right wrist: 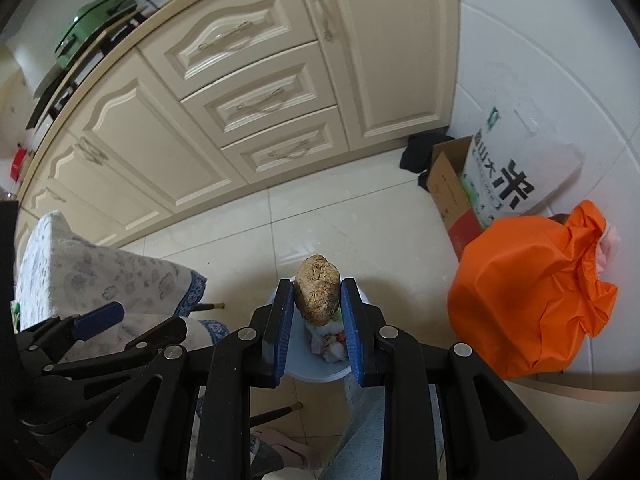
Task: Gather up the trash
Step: 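Open the left tool to drop the white bag while the right tool releases the bread lump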
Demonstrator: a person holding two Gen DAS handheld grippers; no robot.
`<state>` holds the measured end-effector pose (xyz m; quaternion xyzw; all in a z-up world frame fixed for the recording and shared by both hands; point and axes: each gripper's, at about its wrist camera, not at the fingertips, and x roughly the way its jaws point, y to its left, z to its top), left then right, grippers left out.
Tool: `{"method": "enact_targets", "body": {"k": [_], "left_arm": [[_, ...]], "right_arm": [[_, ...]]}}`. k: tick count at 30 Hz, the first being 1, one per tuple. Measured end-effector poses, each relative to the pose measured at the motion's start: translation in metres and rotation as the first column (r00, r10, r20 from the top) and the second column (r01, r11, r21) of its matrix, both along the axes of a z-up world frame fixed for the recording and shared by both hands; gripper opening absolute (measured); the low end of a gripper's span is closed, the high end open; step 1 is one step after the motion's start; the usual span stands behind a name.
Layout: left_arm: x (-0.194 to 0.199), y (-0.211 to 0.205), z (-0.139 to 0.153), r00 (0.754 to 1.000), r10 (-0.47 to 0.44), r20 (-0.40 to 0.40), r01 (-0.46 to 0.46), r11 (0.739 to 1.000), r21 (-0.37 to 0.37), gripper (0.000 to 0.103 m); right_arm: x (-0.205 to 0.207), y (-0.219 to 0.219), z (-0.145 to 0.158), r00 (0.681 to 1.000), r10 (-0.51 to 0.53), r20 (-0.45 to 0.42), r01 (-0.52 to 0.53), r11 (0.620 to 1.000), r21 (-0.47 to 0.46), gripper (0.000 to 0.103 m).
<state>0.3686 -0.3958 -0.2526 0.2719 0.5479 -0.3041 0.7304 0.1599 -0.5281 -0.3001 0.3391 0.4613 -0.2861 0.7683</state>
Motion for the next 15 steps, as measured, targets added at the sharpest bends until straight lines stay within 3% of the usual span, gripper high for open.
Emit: {"method": "enact_targets", "body": {"k": [7, 8, 10, 11, 12, 15], "left_arm": [[0.002, 0.036, 0.024, 0.999, 0.038, -0.001, -0.038, 0.999, -0.014, 0.078], [0.002, 0.038, 0.026, 0.999, 0.042, 0.000, -0.042, 0.999, -0.016, 0.078], [0.003, 0.043, 0.029, 0.999, 0.049, 0.001, -0.049, 0.999, -0.018, 0.078], [0.002, 0.044, 0.030, 0.999, 0.052, 0.000, -0.052, 0.998, -0.019, 0.078], [0.003, 0.046, 0.031, 0.998, 0.055, -0.001, -0.055, 0.998, -0.020, 0.078], [0.003, 0.049, 0.032, 0.998, 0.057, -0.005, -0.057, 0.998, -0.016, 0.078]], "right_arm": [[0.022, 0.008, -0.002, 0.999, 0.052, 0.006, -0.052, 0.998, 0.044, 0.027], [0.024, 0.010, -0.001, 0.998, 0.059, 0.004, -0.059, 0.997, 0.044, 0.034], [0.026, 0.012, 0.000, 0.998, 0.060, 0.000, -0.060, 0.998, 0.034, 0.056], [0.026, 0.013, 0.001, 0.998, 0.056, -0.002, -0.056, 0.998, 0.025, 0.071], [0.026, 0.014, 0.002, 0.999, 0.050, -0.002, -0.050, 0.999, 0.019, 0.079], [0.023, 0.013, 0.004, 0.999, 0.034, -0.003, -0.034, 0.999, 0.022, 0.080]]}}
